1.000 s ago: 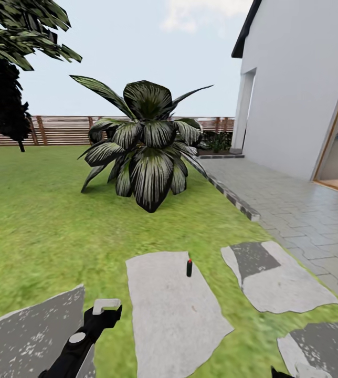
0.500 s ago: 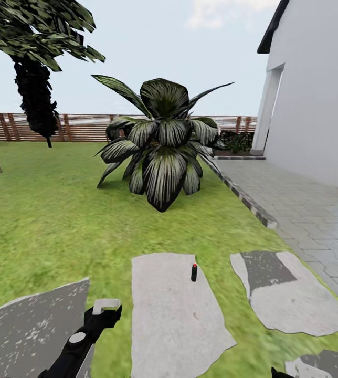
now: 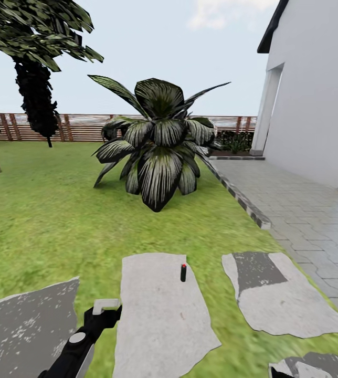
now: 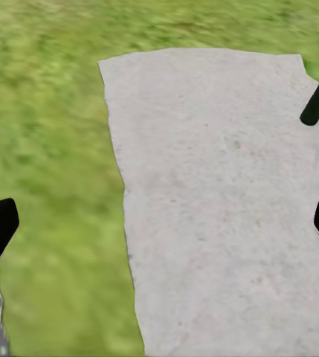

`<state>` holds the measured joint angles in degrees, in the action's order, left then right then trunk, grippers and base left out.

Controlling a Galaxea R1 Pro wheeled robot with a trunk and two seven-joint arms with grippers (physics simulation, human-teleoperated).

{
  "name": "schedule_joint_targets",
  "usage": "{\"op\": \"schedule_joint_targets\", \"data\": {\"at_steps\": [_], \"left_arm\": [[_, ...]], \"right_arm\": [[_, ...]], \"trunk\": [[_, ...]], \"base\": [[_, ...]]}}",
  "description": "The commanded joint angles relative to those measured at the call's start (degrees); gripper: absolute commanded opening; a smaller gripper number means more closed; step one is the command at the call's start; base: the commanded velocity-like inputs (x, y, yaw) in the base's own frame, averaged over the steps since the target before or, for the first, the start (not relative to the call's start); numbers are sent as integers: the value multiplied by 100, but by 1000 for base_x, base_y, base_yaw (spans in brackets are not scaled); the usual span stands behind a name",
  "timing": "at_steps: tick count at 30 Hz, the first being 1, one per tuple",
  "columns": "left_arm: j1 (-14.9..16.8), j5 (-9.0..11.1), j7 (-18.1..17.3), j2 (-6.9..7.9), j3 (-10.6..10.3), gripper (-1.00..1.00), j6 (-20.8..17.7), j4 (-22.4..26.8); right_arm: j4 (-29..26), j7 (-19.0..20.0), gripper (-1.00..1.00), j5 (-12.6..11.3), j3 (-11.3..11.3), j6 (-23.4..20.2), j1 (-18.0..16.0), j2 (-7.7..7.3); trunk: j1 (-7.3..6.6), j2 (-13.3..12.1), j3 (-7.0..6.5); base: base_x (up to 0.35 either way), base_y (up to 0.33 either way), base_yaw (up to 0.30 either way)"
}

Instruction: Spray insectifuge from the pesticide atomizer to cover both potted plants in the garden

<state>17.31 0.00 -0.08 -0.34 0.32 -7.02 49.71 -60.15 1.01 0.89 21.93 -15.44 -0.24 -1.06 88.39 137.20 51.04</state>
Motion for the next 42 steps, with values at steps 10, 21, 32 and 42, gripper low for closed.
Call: {"op": "schedule_joint_targets", "data": {"at_steps": [10,21,32,42], "left_arm": [[1,0,-1,-2,3,100,-36,12],[1,0,-1,-2,3,100,-35,12],[1,0,-1,-2,3,100,-36,12],[1,0,-1,-2,3,100,-35,12]], "right_arm": [[-6,5,100,7,4,-29,-2,1],[-6,5,100,7,4,-29,-2,0],[-6,5,100,7,4,-29,-2,0],[-6,5,100,10,4,-29,-2,1]], "trunk": [[-1,3,6],[-1,3,6],[-1,3,6],[-1,3,6]], "base": [[20,-220,41],[78,-214,220],[83,-214,240],[60,-216,240]]}}
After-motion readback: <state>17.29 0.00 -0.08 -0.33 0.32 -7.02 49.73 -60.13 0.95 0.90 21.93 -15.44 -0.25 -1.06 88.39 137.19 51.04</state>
